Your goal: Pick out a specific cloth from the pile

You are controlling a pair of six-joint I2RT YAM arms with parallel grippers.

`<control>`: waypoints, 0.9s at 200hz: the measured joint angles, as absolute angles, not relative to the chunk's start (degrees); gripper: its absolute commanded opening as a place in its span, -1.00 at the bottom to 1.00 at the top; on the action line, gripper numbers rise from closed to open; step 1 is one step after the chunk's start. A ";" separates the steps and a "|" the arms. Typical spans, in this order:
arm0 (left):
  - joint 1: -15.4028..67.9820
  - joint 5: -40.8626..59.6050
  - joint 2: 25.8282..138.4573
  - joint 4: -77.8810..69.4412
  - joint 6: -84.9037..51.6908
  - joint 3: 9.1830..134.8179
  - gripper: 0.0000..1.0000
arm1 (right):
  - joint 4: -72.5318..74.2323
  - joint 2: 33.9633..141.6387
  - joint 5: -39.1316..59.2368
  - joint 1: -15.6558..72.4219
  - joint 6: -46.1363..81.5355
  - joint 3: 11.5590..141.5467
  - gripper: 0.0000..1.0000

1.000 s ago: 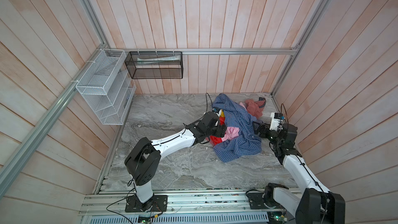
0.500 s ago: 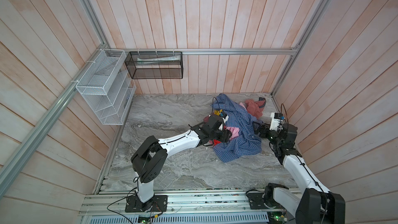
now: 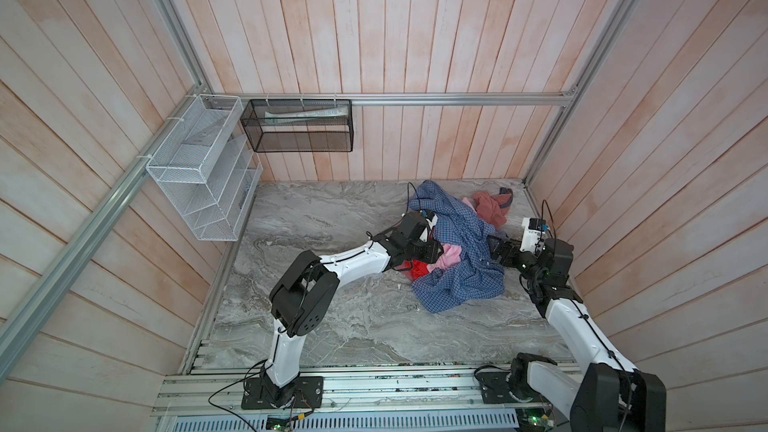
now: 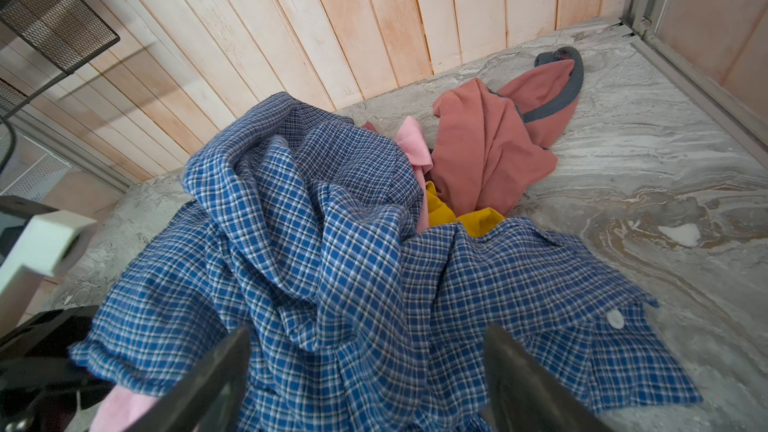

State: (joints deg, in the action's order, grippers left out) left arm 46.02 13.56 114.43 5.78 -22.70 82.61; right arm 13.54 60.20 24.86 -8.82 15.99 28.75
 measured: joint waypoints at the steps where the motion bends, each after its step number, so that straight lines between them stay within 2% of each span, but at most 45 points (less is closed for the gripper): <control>1: 46.00 13.76 114.43 5.67 -22.61 82.61 -0.47 | 13.54 60.20 24.84 -8.82 15.99 28.75 0.76; 13: 45.98 14.63 114.43 4.95 -23.00 82.65 -0.78 | 13.56 60.20 24.67 -8.82 16.01 28.75 0.76; 26: 46.06 15.22 114.43 4.67 -22.96 82.65 -1.00 | 13.56 60.20 24.47 -8.82 16.03 28.75 0.76; 69: 46.17 16.21 113.27 4.12 -22.68 82.11 -1.00 | 13.58 60.20 24.12 -8.82 16.12 28.75 0.76; 137: 47.11 16.05 105.43 4.21 -22.04 81.52 -1.00 | 13.69 60.20 23.44 -8.82 16.49 28.75 0.76; 150: 47.40 16.08 104.33 4.19 -21.87 81.54 -1.00 | 14.26 60.20 24.29 -8.82 16.78 28.73 0.73; 180: 48.03 16.25 103.44 4.36 -21.58 81.95 -1.00 | 17.63 60.20 29.47 -8.82 17.21 27.31 0.80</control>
